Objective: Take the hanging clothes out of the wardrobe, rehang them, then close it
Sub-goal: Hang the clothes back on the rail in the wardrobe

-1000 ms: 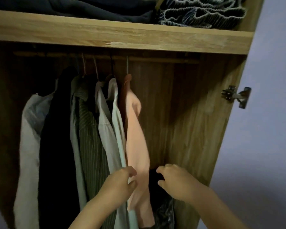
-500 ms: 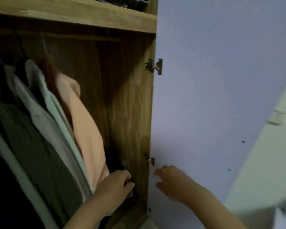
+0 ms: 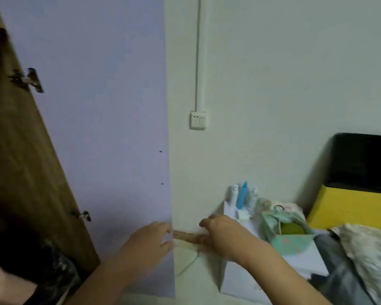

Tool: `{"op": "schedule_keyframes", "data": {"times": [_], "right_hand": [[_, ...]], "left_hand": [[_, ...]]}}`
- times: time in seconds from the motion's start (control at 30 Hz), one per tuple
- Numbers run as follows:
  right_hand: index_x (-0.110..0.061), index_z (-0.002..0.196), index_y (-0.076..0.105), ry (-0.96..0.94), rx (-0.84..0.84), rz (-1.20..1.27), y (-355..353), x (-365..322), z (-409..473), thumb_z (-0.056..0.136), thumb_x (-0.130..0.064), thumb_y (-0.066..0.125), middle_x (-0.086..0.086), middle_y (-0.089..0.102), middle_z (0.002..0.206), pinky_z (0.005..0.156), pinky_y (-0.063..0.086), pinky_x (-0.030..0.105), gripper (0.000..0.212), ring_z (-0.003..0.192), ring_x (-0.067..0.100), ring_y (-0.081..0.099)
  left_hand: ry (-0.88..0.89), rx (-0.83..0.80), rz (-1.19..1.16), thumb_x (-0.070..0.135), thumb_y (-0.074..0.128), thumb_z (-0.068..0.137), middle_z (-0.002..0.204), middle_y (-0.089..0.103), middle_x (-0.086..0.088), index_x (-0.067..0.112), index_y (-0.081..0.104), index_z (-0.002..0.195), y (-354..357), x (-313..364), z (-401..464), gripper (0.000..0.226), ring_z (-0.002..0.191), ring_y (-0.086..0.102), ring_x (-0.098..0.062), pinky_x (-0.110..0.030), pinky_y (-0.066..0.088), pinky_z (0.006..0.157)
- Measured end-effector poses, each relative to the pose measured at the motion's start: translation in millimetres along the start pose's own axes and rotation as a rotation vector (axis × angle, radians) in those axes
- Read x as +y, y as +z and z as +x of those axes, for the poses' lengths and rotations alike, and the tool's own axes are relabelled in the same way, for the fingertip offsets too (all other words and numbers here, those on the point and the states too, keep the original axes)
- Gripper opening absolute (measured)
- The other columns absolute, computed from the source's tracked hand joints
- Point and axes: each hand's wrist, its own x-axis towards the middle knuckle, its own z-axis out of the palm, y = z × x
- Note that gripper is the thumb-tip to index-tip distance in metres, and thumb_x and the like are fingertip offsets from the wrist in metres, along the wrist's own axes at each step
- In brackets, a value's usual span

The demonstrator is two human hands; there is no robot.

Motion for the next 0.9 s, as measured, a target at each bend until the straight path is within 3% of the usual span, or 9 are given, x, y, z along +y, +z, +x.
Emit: {"op": "schedule_keyframes", "data": {"times": [0.13, 0.23, 0.4, 0.53, 0.63, 0.73, 0.9], "right_hand": [[-0.012, 0.122, 0.052, 0.147, 0.020, 0.020, 0.7, 69.5, -64.9, 0.094, -0.027, 0.046, 0.015, 0.052, 0.121, 0.090, 0.043, 0.038, 0.032, 0.112, 0.033, 0.051], [-0.015, 0.127, 0.049, 0.256, 0.034, 0.034, 1.4, 120.8, -116.5, 0.095, -0.032, 0.045, 0.013, 0.052, 0.125, 0.091, 0.044, 0.038, 0.037, 0.113, 0.032, 0.051], [-0.013, 0.132, 0.046, 0.412, 0.042, 0.073, 6.1, 194.0, -201.1, 0.095, -0.031, 0.045, 0.013, 0.047, 0.132, 0.096, 0.041, 0.039, 0.041, 0.119, 0.032, 0.047], [-0.011, 0.117, 0.052, 0.520, 0.043, 0.111, 13.9, 236.5, -258.0, 0.092, -0.028, 0.048, 0.015, 0.052, 0.121, 0.087, 0.045, 0.040, 0.030, 0.111, 0.034, 0.051], [-0.012, 0.119, 0.053, 0.601, 0.064, 0.130, 13.7, 260.7, -297.4, 0.090, -0.025, 0.052, 0.015, 0.052, 0.121, 0.090, 0.044, 0.040, 0.031, 0.112, 0.035, 0.051], [-0.012, 0.123, 0.053, 0.685, 0.080, 0.141, 10.1, 282.7, -328.6, 0.093, -0.027, 0.050, 0.015, 0.053, 0.125, 0.093, 0.041, 0.036, 0.034, 0.116, 0.032, 0.050], [-0.011, 0.129, 0.047, 0.881, 0.125, 0.196, 18.4, 325.1, -357.6, 0.095, -0.029, 0.046, 0.015, 0.049, 0.129, 0.098, 0.041, 0.040, 0.038, 0.119, 0.033, 0.047]], "left_hand": [[0.167, -0.002, 0.072, 0.035, 0.049, 0.093, 0.112, 0.053, 0.004, 0.021, 0.052, 0.117, 33.3, 79.5, 19.9, 0.028, 0.106, 0.053, -0.015, -0.024, 0.039, 0.088], [0.252, -0.035, 0.077, 0.036, 0.050, 0.093, 0.123, 0.053, 0.004, 0.022, 0.049, 0.124, 61.5, 144.5, 27.1, 0.034, 0.111, 0.053, -0.012, -0.025, 0.040, 0.095], [0.407, -0.107, 0.064, 0.038, 0.049, 0.093, 0.125, 0.052, 0.005, 0.024, 0.049, 0.124, 105.5, 246.1, 26.7, 0.035, 0.106, 0.051, -0.012, -0.023, 0.040, 0.093], [0.492, -0.166, 0.045, 0.039, 0.049, 0.093, 0.127, 0.050, 0.008, 0.026, 0.047, 0.127, 139.1, 312.3, 23.7, 0.037, 0.111, 0.052, -0.009, -0.021, 0.040, 0.092], [0.589, -0.227, 0.082, 0.039, 0.047, 0.094, 0.133, 0.047, 0.006, 0.024, 0.045, 0.130, 159.5, 357.3, 24.1, 0.039, 0.119, 0.047, -0.012, -0.024, 0.037, 0.099], [0.665, -0.284, 0.103, 0.037, 0.047, 0.095, 0.132, 0.050, 0.003, 0.021, 0.047, 0.127, 172.1, 398.8, 29.5, 0.036, 0.118, 0.049, -0.014, -0.027, 0.040, 0.098], [0.833, -0.330, 0.135, 0.036, 0.048, 0.094, 0.124, 0.053, 0.004, 0.023, 0.050, 0.122, 189.8, 457.3, 58.0, 0.031, 0.112, 0.051, -0.012, -0.024, 0.040, 0.092]]}}
